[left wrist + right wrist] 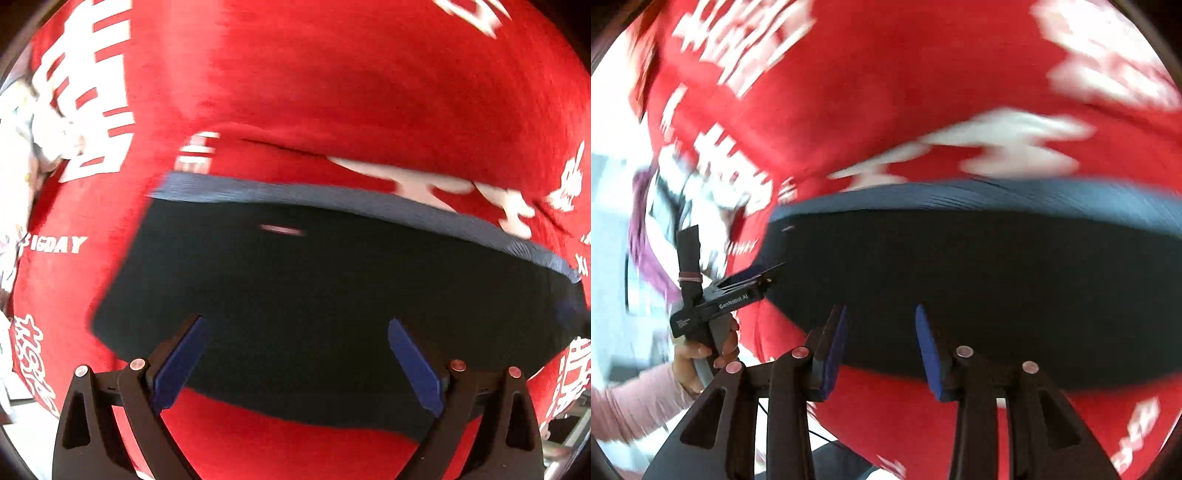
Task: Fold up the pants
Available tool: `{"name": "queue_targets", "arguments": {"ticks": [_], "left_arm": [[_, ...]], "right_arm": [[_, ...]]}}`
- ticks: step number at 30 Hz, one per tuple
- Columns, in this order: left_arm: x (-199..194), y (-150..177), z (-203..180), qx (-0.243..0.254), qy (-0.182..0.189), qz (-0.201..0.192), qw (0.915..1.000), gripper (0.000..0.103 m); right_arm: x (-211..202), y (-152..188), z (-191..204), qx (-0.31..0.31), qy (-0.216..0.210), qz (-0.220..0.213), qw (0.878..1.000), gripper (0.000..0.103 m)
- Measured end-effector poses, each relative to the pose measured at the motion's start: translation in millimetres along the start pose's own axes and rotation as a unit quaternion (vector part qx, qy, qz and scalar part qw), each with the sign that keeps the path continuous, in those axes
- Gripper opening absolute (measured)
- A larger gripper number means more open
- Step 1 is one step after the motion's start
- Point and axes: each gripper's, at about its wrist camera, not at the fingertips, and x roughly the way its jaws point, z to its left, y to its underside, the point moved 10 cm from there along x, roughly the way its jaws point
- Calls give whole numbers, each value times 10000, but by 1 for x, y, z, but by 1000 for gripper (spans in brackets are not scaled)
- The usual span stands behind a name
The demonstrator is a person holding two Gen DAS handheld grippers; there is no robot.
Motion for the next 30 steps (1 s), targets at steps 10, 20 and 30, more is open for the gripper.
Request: {"name": "queue_targets", "arguments": {"ticks": [10,20,30], "left_arm": [[48,-19,142,-459,453,94,9979,99],[67,-6,128,-138,1873,146,9821,64],[53,34,153,-245,1695,133,9851,44]], "right_arm": [[192,-104,178,-2116,-83,1223,9696,42],[300,-124,190,-2444,511,1876,9500,41],[291,-102,257,-2663,-403,2034,9413,2]]}}
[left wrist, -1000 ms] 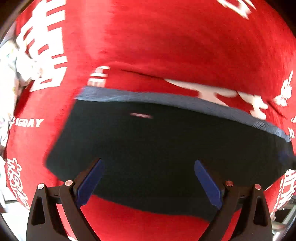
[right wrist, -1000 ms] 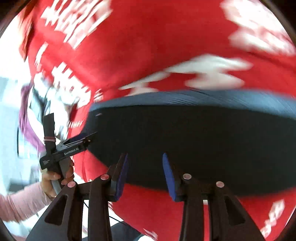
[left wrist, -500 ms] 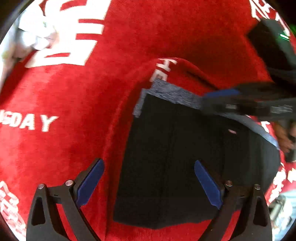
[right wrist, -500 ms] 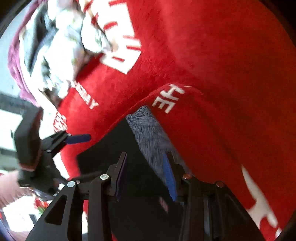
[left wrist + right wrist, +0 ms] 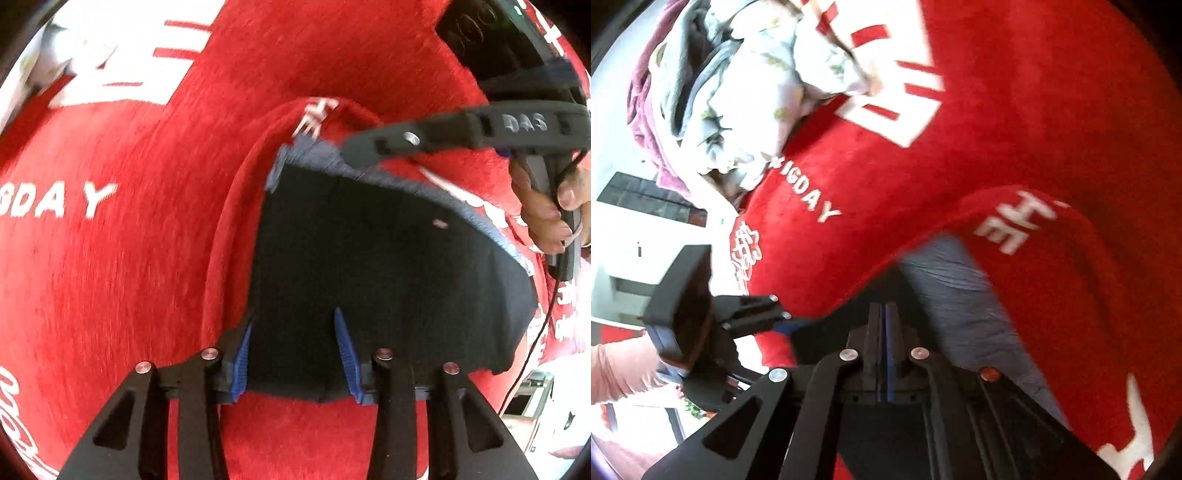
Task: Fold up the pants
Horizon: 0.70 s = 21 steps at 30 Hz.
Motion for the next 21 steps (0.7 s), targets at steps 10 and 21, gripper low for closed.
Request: {"name": "queue_targets", "arguments": {"ticks": [10,21], "left_arm": [[-8,-15,6,-270,-86,-105,9995,45],[-8,9,-5,271,151,11,9995,45]], "right_arm": [[-16,-3,-36,550,745,-632,9937,61],[-5,6,-36,416,339,-66,9985,5]]}}
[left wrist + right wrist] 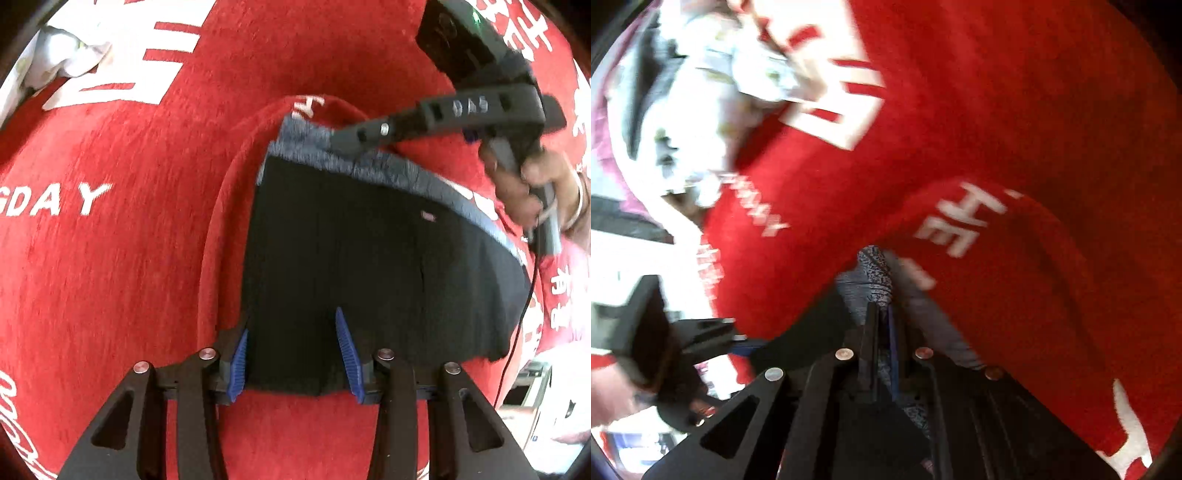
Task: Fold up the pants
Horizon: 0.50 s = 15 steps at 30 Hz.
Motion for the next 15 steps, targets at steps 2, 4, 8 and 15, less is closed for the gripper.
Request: {"name": "queue_targets", "arguments": {"ticks": [2,4,8,15], "left_arm": [[0,5,5,-87,-1,-12,10000,45],[3,1,8,-274,-60,-23,9996,45],[-8,-9,17,-376,-707,-172,9966,64],[-43,-24,-2,-427,-863,-327,9948,64]], "right_arm": [[5,1,2,-55,40,83,9999,5],[21,-3,-8,-42,408,164,9990,5],[29,-9,-26,314,732,-129,9967,16],[-50,29,-31,907,733,-831,9897,29]]}}
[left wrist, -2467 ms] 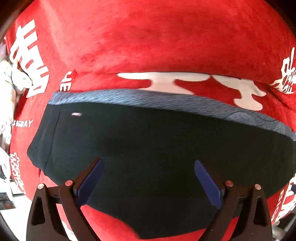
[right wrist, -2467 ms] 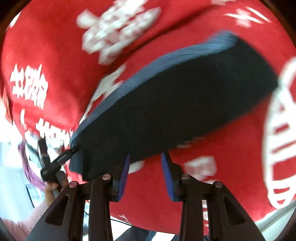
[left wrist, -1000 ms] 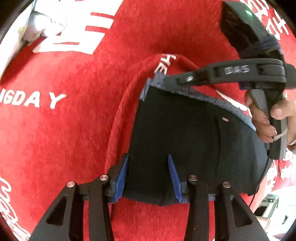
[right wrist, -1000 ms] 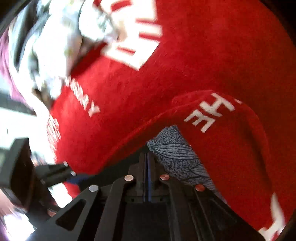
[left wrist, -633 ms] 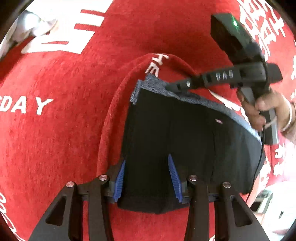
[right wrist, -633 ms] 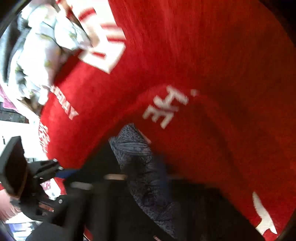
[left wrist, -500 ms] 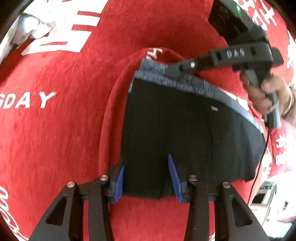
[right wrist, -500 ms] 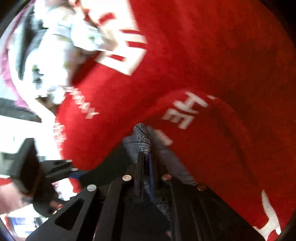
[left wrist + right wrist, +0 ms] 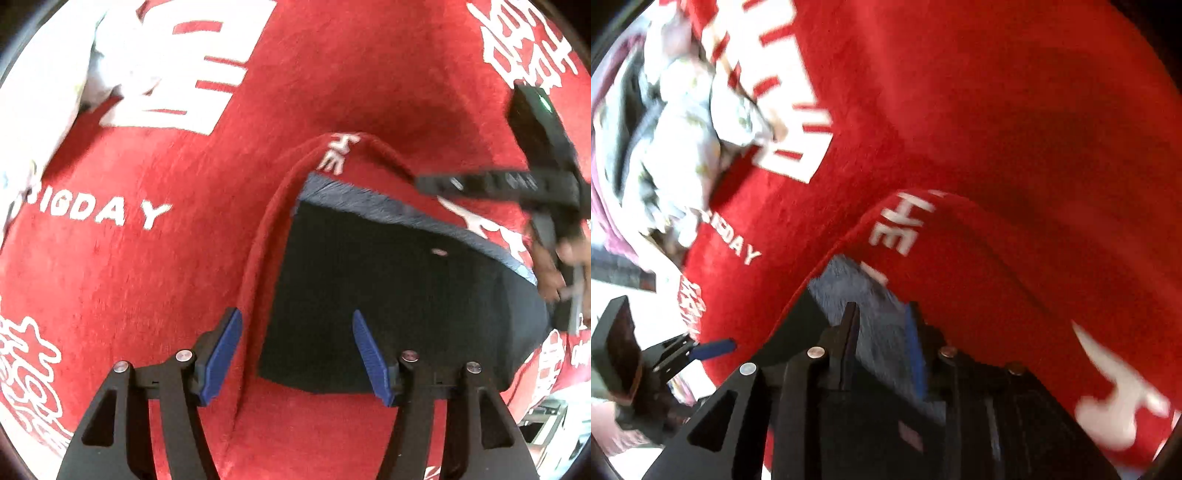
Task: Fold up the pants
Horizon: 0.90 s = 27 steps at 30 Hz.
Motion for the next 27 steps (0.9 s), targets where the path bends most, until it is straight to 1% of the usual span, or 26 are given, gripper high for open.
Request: {"name": "queue_targets", "arguments": {"ticks": [1,2,4,6,8,9,11,12,13,14,15,17,19,20,21,22,24,26,27], "left_arm": [[-2,-2,-11,87,35,-3,10000,64],[-3,-3,-23,190,72,-4,9998,68],[3,-10,-51,391,112,-34,9992,81],[12,-17,-79,590,144,-54,9981,81],[32,-25,-106,722,75,-5,9974,81],[50,-28,-115,801,-99,44,9967,81],[75,-30,-115,858,-495,165,9949,82],[83,-33,-113,915,-688,75,9934,84],[84,-37,-113,961,-737,-56,9926,87],[84,-38,-112,1008,-789,-62,9918,89],[84,-39,-111,1041,-819,-30,9912,89],[83,-39,-109,966,-869,49,9915,89],[79,-37,-108,814,-1015,217,9913,89],[75,-34,-113,764,-990,297,9917,89],[72,-30,-123,730,-836,334,9933,89],[68,-24,-137,738,-665,334,9945,89],[66,-8,-165,961,-465,441,9933,89],[74,6,-183,1195,-484,595,9899,89],[82,17,-188,1357,-656,672,9863,89]], "right_arm": [[-14,11,-7,202,2,-73,9998,29],[-28,24,-16,409,21,-138,9991,30],[-55,49,-35,798,71,-235,9965,32],[-82,81,-54,1185,95,-325,9924,33],[-102,115,-72,1470,170,-400,9882,34],[-109,129,-76,1570,198,-432,9865,34],[-126,167,-97,1919,208,-504,9799,34],[-131,184,-106,2123,217,-529,9755,34],[-134,197,-113,2281,211,-538,9719,34],[-140,220,-123,2554,187,-563,9650,35],[-142,232,-128,2711,170,-591,9606,35],[-152,265,-139,3083,64,-713,9486,39],[-157,296,-148,3572,-190,-865,9298,43],[-157,308,-150,3811,-364,-918,9192,43],[-156,316,-151,3905,-480,-908,9148,43],[-156,325,-154,4072,-652,-952,9060,43],[-152,333,-154,4255,-937,-1064,8938,43],[-146,329,-150,4301,-1259,-1198,8859,43],[-143,325,-149,4309,-1347,-1244,8836,43]]}}
